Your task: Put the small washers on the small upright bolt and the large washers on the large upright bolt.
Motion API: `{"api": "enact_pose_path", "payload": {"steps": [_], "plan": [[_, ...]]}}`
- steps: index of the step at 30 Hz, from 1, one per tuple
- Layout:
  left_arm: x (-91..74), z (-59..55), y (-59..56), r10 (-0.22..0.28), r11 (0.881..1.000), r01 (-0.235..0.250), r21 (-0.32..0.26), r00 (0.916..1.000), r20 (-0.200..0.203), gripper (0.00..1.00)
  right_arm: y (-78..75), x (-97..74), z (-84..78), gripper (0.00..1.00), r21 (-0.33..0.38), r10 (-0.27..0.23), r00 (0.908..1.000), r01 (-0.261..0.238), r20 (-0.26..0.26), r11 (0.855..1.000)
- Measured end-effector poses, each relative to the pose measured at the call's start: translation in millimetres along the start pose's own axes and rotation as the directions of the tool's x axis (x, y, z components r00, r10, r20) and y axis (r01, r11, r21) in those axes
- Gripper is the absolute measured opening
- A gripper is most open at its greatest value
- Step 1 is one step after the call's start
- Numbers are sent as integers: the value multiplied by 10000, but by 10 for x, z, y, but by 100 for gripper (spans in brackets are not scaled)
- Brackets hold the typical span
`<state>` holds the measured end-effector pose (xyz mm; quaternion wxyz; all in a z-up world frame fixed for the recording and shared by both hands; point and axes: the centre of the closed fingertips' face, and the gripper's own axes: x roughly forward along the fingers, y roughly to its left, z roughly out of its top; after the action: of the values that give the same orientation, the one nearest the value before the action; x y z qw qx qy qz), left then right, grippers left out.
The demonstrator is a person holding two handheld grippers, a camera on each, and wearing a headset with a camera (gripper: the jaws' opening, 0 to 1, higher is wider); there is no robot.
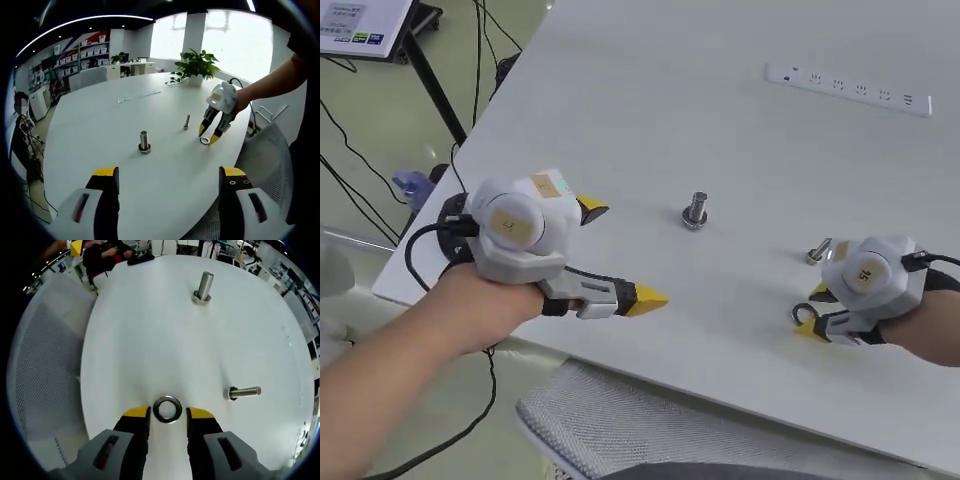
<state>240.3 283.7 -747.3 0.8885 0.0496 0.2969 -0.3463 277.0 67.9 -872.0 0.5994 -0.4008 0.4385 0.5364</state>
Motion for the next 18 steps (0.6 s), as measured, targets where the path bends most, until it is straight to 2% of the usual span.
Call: {"api": "enact_pose_path", "payload": {"steps": [3,11,13,18], "plan": [[-3,-13,-3,-17,10000,17,-6,10000,5,81,19,-4,3,26,-116,27,9997,-29,-247,9999],[-36,-32,-20,-7,10000,7,-25,10000,34,80,-15,41,-2,25,-243,92,9943,-119,-1059,9996],[-44,-31,-31,-22,10000,22,-33,10000,44,80,-27,46,-16,24,-222,66,9941,-90,-1079,9997],[-51,-11,-65,-68,10000,68,-5,10000,71,79,-55,42,-36,22,-80,16,9975,-22,-711,10000]]}}
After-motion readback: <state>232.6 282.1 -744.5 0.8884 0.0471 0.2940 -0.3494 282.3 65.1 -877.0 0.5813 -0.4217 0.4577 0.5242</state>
